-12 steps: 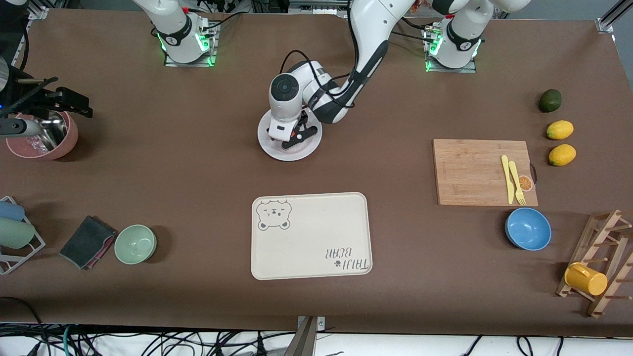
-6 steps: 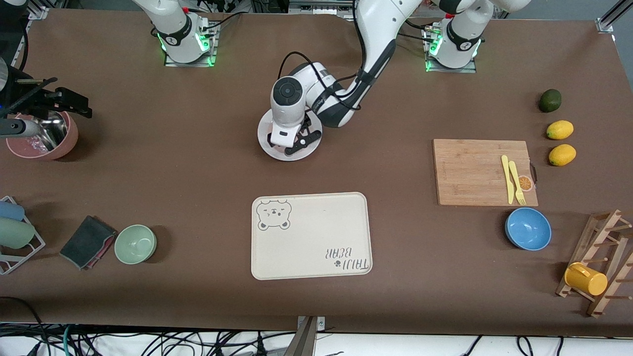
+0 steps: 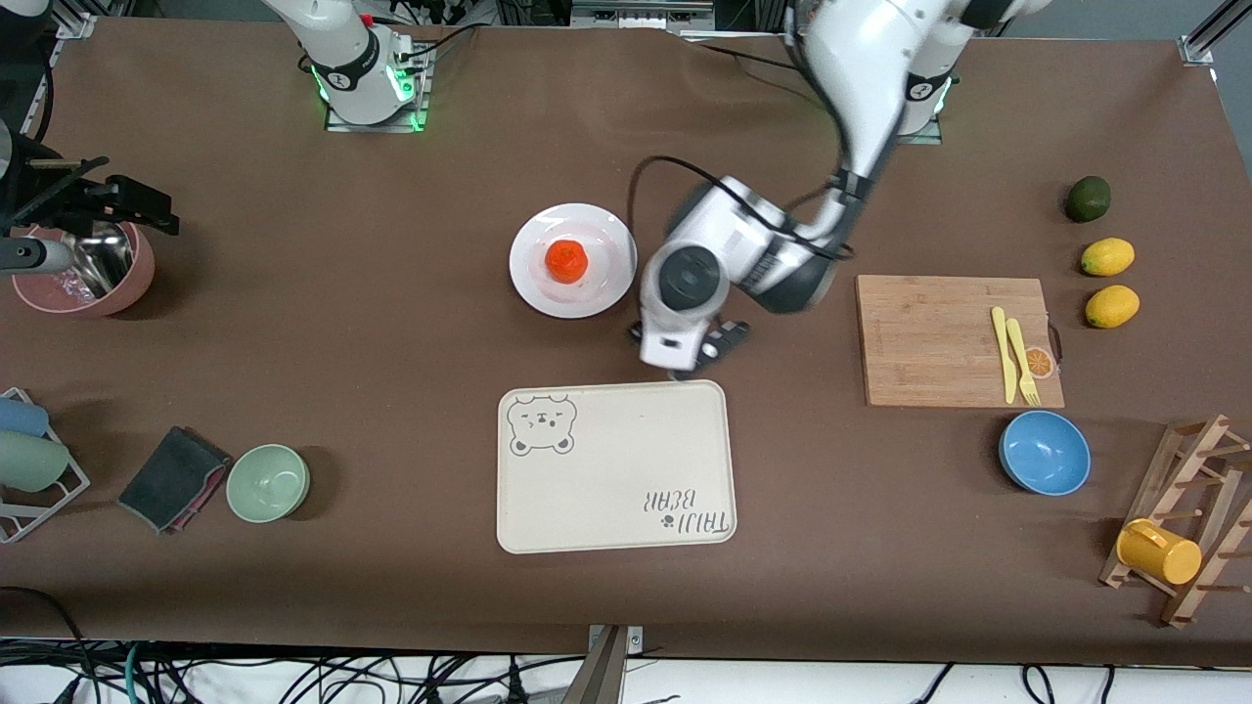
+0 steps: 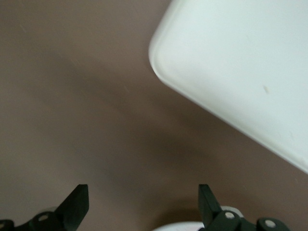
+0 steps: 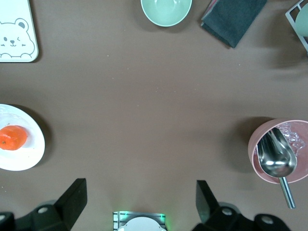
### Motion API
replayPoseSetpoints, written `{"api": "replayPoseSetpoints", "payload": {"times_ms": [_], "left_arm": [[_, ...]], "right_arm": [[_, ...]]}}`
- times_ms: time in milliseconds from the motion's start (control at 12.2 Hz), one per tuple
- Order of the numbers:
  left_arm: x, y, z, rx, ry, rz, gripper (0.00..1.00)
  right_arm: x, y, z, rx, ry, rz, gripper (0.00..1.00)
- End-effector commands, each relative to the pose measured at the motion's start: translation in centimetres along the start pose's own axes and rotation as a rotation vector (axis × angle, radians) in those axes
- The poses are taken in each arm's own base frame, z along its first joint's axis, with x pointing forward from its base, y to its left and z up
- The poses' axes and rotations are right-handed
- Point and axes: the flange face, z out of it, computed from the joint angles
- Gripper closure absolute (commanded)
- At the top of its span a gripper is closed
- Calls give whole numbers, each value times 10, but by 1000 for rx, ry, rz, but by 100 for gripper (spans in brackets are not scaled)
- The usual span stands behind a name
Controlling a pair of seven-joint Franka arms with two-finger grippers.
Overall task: Place orange and plate with both arms
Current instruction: 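Withdraw the left gripper while the right gripper reaches toward the plate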
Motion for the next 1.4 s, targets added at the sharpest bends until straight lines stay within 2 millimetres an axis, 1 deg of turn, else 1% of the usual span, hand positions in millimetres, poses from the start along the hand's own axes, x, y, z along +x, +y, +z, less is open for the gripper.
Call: {"api": "replayPoseSetpoints", "payload": {"times_ms": [0, 164, 247, 329, 411, 493, 575, 658, 740, 822, 904, 986, 1233, 1315], "left_arm": [[81, -60, -28, 1, -82, 66, 0], [142, -107, -33, -8, -121, 133, 0], [174, -137, -39, -10, -135, 171, 0], [200, -168, -51, 1, -121, 221, 0], [220, -195, -59, -8, -133, 269, 0], [236, -220, -70, -16, -136, 314, 0], [240, -243, -92, 6, -117, 374, 0], [245, -270, -120, -5, -94, 417, 0], [238, -286, -149, -21, -66, 479, 0], [238, -298, -170, -20, -24, 512, 0], [232, -309, -193, -1, 26, 529, 0], [229, -318, -204, -10, 35, 523, 0], [224, -332, -224, 1, 81, 498, 0], [221, -347, -238, -10, 103, 488, 0]], "right_arm": [[6, -4, 7, 4, -29, -28, 0], [4, -7, 14, 16, -60, -65, 0], [4, -12, 15, 34, -62, -87, 0], [5, -18, 22, 77, -67, -97, 0], [8, -25, 28, 93, -62, -107, 0], [11, -35, 32, 90, -47, -121, 0], [13, -41, 36, 88, -43, -127, 0], [15, -43, 40, 87, -39, -129, 0], [18, -47, 52, 86, -39, -129, 0], [17, -47, 73, 86, -24, -125, 0], [12, -54, 95, 82, 4, -129, 0], [10, -54, 115, 90, 17, -121, 0], [10, -66, 166, 261, 8, -56, 0], [13, -72, 185, 342, 2, -27, 0]]}}
